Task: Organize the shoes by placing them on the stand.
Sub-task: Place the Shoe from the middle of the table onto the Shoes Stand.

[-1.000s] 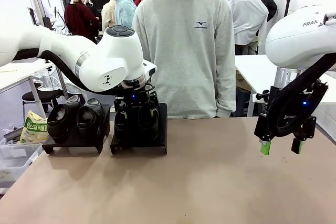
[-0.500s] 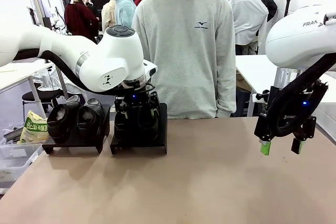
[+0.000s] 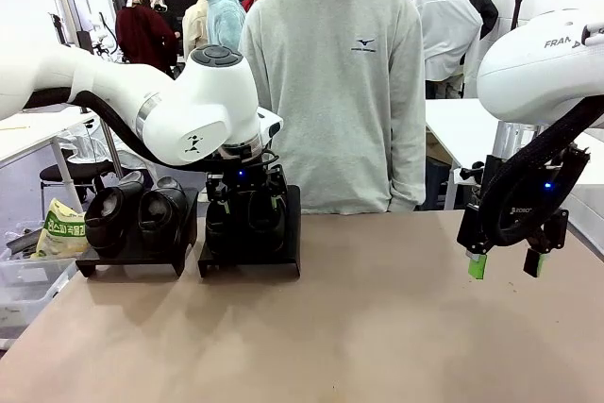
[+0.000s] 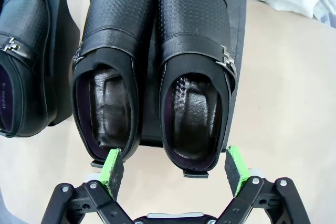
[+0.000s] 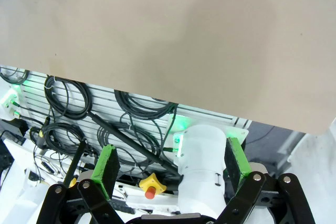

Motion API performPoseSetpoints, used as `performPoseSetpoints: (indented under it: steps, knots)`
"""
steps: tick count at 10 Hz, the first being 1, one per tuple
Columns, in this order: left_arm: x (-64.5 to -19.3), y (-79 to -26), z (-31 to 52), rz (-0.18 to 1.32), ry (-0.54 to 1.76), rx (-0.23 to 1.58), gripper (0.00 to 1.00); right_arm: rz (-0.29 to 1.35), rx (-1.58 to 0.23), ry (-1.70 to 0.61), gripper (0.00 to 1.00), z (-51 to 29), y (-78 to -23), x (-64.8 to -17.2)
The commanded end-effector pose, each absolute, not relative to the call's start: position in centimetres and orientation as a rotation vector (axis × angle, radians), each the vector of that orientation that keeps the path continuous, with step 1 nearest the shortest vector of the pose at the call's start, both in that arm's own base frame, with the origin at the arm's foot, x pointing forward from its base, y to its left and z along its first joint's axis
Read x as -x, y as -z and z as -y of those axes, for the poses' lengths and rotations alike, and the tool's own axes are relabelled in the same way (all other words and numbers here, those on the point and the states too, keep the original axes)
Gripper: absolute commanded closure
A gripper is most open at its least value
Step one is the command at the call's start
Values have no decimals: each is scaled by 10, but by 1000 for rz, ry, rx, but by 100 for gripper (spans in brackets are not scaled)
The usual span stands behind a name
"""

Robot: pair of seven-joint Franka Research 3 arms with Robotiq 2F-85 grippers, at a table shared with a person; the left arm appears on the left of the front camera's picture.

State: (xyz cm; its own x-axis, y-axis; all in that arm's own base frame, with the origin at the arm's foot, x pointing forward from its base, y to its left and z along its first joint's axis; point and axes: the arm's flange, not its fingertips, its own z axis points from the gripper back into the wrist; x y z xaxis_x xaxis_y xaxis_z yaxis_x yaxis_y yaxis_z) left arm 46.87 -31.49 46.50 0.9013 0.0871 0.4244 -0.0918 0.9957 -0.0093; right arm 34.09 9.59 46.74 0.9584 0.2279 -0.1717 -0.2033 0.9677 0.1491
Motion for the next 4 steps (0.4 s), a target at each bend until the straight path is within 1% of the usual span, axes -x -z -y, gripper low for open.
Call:
performPoseSetpoints:
  steps: [1,4]
  knots:
    - [-470,-466,316,444,-90,-3,0,-192,-131,-211,0,-98,-470,-344]
    - [-470,-466,316,444,-90,-3,0,-192,-131,-211,0,-98,-470,-344]
